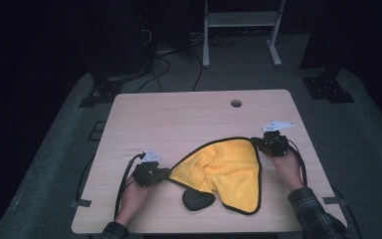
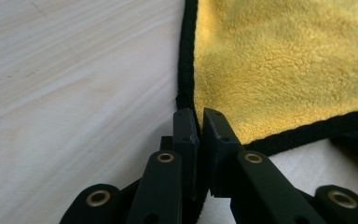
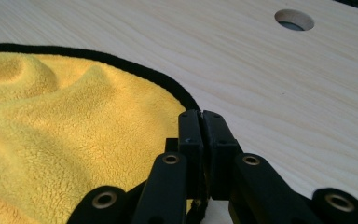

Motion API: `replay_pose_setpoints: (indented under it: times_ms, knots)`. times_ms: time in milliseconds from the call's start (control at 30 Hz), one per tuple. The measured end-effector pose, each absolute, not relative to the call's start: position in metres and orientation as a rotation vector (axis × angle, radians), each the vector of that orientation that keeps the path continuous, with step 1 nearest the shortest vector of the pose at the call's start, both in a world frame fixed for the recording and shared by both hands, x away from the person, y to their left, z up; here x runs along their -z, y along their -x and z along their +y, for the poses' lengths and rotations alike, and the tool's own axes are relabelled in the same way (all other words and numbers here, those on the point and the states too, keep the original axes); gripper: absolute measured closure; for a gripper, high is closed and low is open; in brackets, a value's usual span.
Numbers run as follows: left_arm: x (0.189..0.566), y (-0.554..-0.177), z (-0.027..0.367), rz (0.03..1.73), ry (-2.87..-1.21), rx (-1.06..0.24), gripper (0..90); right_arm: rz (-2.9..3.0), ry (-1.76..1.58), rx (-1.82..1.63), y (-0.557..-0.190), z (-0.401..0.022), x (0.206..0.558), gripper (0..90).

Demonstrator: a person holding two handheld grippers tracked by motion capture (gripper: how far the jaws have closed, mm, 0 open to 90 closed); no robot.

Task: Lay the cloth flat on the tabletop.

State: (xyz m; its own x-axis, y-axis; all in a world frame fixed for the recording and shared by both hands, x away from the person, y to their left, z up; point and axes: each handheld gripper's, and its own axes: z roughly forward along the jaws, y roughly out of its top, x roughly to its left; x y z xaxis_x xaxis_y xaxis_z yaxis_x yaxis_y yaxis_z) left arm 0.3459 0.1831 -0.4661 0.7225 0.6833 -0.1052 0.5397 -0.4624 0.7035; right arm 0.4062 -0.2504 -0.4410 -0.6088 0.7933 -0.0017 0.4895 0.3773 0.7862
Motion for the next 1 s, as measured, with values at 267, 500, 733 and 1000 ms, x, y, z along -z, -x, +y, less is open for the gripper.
replay_pose_setpoints:
  times_ms: [267,500,733,1000]
  knots:
    - [0.443,-0.356,0.199,0.914,-2.044,-0.265,84.2,2.217,-1.118,-1.162,-0.402,-0.262,0.431,86.3]
    - [0.421,-0.367,0.209,0.892,-1.954,-0.311,84.9,2.169,-1.104,-1.221,-0.397,-0.272,0.414,86.4]
    - [0.407,-0.372,0.207,0.861,-1.901,-0.337,85.0,2.147,-1.083,-1.265,-0.392,-0.277,0.404,86.6]
    - [0.381,-0.375,0.207,0.808,-1.838,-0.379,85.0,2.1,-1.04,-1.334,-0.386,-0.281,0.382,86.7]
